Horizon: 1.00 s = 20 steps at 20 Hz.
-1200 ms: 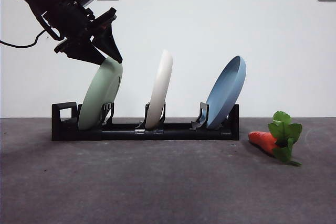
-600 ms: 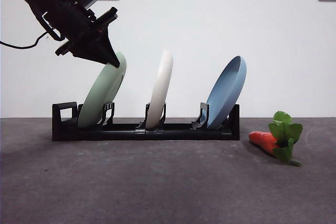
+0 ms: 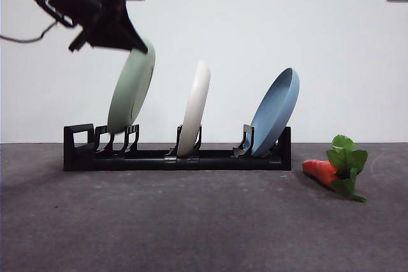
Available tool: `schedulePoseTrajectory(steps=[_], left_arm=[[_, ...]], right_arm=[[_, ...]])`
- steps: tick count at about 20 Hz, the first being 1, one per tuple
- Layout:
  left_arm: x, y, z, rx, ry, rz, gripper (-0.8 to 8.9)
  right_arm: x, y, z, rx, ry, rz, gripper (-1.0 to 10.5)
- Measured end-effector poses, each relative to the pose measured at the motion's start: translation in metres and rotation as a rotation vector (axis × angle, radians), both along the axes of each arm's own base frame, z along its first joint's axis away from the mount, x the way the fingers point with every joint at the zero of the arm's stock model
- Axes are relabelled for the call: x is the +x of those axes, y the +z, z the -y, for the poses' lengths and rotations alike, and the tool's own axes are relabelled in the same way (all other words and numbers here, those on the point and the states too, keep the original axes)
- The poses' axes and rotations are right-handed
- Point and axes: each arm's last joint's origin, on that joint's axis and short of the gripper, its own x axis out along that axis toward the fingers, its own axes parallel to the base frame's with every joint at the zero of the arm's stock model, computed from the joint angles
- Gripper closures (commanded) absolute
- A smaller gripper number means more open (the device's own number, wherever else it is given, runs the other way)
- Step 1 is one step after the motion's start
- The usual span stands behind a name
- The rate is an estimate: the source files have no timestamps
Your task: Take the green plate from the plate rack,put the plate on the table,take the carrot from the table,put the carrot in the plate
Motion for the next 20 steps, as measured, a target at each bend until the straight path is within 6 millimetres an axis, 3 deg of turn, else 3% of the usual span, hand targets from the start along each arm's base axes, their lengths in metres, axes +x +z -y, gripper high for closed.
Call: schedulePoseTrajectory(steps=[6,12,15,20], left_arm=[[-0.044,0.058,-0.005,-0.025,-0.031,0.132,8.20],[-0.142,0.110,0.007,0.221,-0.086,0.296,8.19],[-0.185,0.115,0.022,0.403,-0.150,0.345,8.19],[-0.216,0.092,0.060,0.690,-0.286,0.276,8.19]], right_arm=[[0.000,0.000,0.000,0.000,0.000,0.000,3.2],[0.001,0.001,0.000,0.001,0.000,0.009,3.2],[0.001,0.001,0.000,0.001,0.000,0.009,3.2],[0.001,0.001,0.000,0.001,0.000,0.009,3.2]])
